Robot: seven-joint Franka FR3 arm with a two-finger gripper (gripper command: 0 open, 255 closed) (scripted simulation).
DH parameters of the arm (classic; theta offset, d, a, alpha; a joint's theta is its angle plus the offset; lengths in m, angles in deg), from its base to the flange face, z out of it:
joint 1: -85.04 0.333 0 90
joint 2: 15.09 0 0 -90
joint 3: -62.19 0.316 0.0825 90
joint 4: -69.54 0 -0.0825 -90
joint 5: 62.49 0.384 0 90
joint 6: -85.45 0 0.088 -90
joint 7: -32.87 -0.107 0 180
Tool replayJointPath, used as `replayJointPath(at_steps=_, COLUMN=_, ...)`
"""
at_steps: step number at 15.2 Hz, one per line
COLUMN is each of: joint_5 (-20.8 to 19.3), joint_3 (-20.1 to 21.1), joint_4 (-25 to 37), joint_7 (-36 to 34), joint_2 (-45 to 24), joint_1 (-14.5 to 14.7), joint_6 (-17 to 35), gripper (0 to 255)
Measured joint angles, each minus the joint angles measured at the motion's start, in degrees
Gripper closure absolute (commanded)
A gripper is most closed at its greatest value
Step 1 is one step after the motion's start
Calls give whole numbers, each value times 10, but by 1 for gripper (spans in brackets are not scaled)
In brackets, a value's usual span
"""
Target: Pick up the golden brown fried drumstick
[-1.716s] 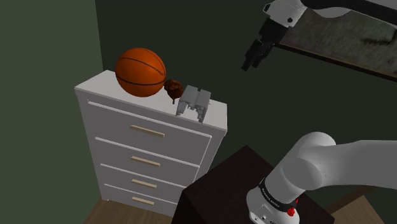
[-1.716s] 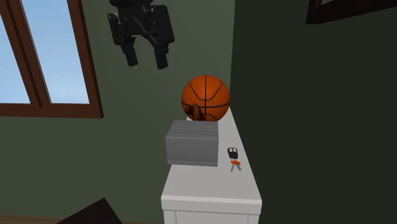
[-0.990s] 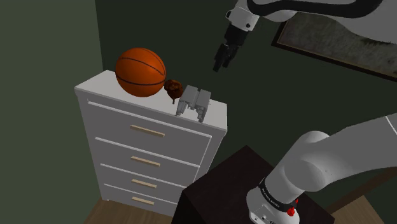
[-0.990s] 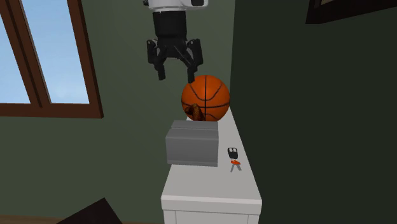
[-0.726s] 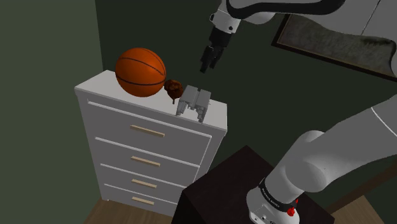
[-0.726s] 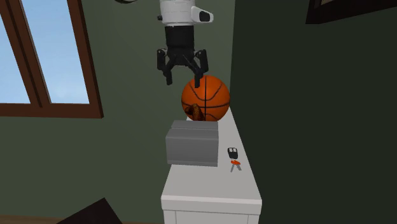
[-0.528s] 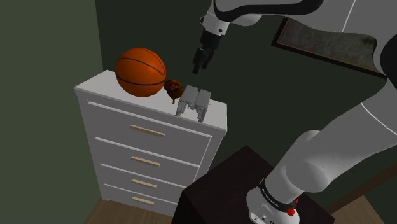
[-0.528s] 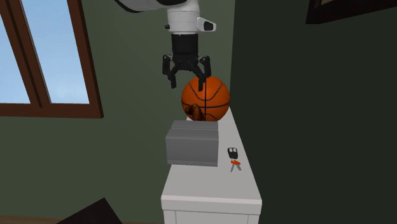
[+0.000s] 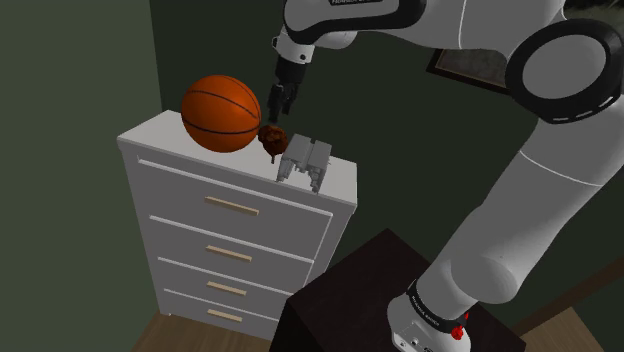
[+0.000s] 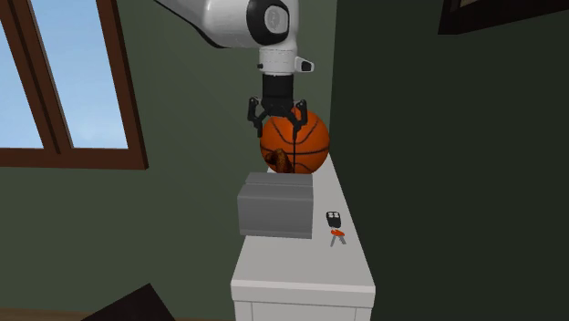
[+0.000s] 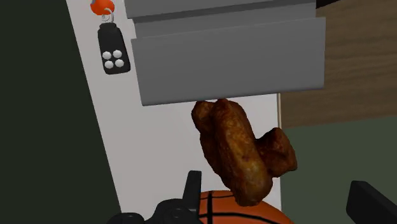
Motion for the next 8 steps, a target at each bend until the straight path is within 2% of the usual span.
replayJointPath(at_steps=3, joint_5=0, joint_3=5, joint_4=28, joint_7=7, joint_2=-42, joint_1=5, joint_6=7, gripper=0)
replayJointPath(at_steps=8, joint_5=0, joint_3=6, joint_4=4, joint_7=11, joint_2=-53, joint_1=6, joint_6=43, gripper=0)
